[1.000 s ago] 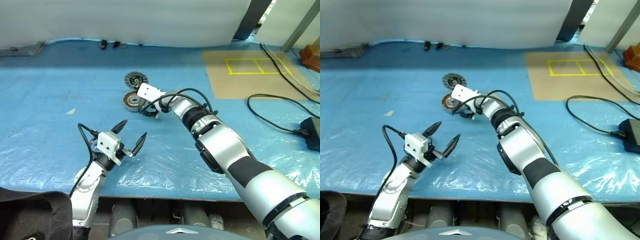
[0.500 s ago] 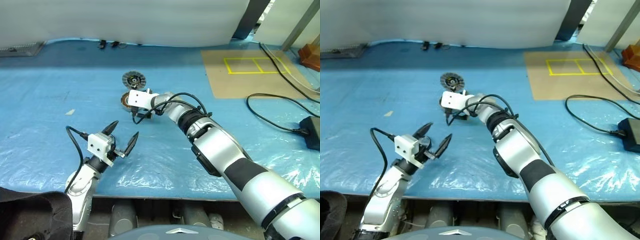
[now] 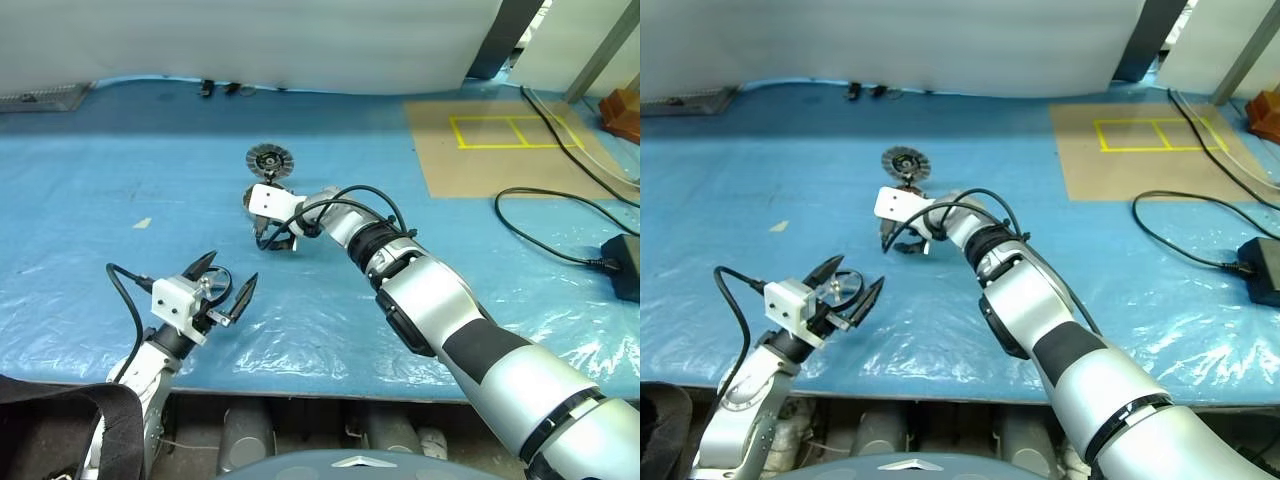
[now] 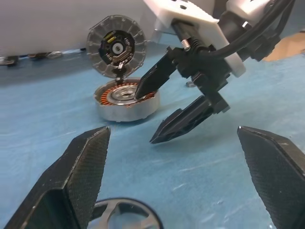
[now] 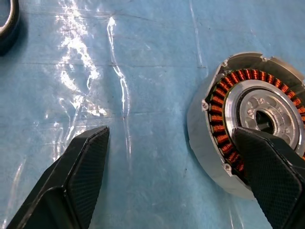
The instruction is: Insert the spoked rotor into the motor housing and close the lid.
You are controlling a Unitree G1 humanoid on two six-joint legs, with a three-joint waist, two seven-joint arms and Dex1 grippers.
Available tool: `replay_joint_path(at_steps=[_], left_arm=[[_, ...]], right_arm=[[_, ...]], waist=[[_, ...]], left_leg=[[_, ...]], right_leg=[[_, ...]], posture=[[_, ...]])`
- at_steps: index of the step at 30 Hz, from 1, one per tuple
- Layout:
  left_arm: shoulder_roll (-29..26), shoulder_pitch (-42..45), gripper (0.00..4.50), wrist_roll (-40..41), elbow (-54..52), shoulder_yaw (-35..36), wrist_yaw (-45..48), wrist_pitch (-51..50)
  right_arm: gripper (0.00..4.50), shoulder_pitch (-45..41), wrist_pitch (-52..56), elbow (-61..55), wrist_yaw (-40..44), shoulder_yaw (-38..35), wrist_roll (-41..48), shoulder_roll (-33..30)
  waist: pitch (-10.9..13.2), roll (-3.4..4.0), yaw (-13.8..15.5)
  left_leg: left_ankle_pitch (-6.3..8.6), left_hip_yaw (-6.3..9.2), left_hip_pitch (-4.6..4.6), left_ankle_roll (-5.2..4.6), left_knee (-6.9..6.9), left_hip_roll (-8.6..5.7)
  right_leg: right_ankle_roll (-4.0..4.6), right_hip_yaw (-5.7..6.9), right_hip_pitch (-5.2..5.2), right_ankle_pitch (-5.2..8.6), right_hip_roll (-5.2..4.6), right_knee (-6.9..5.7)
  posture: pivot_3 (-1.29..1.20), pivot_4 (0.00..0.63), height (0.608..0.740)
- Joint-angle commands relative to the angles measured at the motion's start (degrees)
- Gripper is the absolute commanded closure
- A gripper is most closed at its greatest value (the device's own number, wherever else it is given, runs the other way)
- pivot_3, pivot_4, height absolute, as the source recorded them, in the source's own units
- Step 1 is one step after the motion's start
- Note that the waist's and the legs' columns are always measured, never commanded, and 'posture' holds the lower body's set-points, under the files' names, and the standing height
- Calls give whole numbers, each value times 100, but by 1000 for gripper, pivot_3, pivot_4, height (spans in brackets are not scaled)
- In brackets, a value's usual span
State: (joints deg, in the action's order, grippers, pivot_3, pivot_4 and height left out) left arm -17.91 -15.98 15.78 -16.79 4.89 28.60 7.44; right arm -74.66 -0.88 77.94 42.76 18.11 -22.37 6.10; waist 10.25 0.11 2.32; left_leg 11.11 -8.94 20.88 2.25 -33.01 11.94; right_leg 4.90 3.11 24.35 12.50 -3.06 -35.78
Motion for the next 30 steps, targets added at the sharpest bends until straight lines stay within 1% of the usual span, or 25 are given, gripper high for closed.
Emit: replay_joint_path(at_steps=[1, 9, 13, 16, 20, 24, 30], left_arm=[[-39, -15, 4, 59, -316, 132, -34, 68], [-50, 21, 4, -38, -301, 147, -102, 89], [-67, 69, 4, -44, -270, 138, -96, 90], [-83, 130, 4, -33, -233, 143, -80, 83], [-62, 186, 4, -49, -170, 111, -75, 94], [-58, 236, 4, -56, -131, 103, -69, 100], [-93, 264, 4, -62, -104, 121, -35, 103]], right_arm=[[132, 13, 85, -16, 353, 95, -84, 21], [132, -257, 167, -109, 1103, 80, -35, -48], [132, -352, 157, -157, 1312, 76, -26, -106], [132, -437, 140, -190, 1310, 31, 5, -165], [132, -479, 141, -226, 1700, 52, 16, -272], [132, -489, 45, -329, 2337, 143, -10, -422], [132, -249, -162, -658, 3423, 360, 15, -625]], waist=[[0, 1, 8], [0, 1, -1], [0, 1, 3], [1, 1, 3], [0, 1, 3], [0, 1, 3], [0, 1, 5]], left_leg=[[0, 0, -2, 0, 0, 0], [0, 0, -1, 0, 1, 1], [0, -1, 0, 0, 1, 1], [0, -1, 1, 0, 1, 2], [0, -1, 0, 0, 1, 2], [0, 0, 6, 0, 1, 2], [0, 0, 6, -1, 0, 3]], right_leg=[[0, 0, -2, 0, 0, -1], [1, 0, -1, 0, 1, 2], [1, 0, -1, 0, 0, 3], [1, 0, -1, 0, 1, 3], [1, 0, -1, 0, 0, 3], [2, 0, 1, 0, 1, 3], [2, 1, 2, 0, 1, 4]], posture=[[0, 150, 740], [0, 150, 740], [0, 150, 740], [0, 150, 740], [0, 150, 740], [0, 150, 740], [0, 150, 740]])
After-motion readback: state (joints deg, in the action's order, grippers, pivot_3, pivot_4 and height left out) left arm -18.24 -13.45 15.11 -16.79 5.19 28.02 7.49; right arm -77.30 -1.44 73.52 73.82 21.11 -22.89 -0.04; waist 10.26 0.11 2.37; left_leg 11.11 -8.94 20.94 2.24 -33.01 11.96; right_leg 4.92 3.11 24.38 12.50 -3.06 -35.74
